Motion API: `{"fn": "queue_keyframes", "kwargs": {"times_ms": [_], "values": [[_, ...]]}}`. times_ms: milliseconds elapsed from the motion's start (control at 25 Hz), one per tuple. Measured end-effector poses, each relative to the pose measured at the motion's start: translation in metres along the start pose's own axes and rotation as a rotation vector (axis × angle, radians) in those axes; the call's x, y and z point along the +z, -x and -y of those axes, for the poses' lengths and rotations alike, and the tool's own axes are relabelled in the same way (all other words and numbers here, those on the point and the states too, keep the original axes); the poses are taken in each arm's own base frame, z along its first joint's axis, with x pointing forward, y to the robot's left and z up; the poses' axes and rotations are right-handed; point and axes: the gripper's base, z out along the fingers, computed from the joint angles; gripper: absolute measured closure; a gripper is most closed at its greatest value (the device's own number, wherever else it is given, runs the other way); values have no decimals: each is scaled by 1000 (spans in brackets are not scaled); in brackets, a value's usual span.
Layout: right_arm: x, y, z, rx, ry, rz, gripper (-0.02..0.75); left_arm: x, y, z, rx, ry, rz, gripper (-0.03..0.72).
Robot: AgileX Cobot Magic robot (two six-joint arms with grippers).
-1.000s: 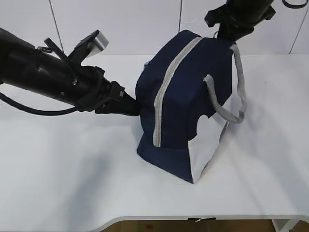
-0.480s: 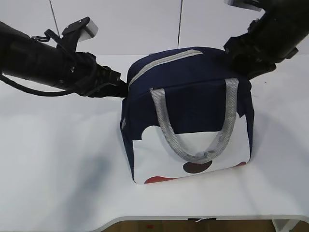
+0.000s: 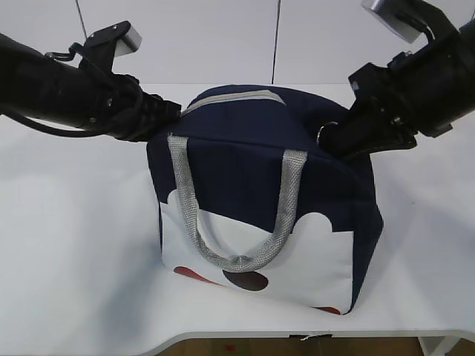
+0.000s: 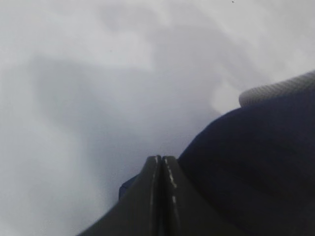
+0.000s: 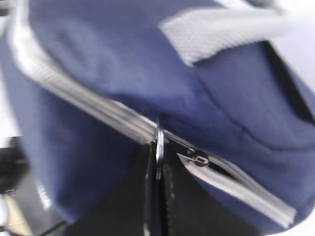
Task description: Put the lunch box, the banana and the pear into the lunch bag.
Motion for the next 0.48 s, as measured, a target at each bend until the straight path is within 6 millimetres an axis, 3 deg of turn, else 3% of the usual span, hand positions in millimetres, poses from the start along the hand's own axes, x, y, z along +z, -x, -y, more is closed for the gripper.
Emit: {"fn": "queue_keyframes", "kwargs": {"times_ms": [480], "values": [[-15,-7,-4,-9,-81,29,732,0,0,-2,18,24,3,697]]}}
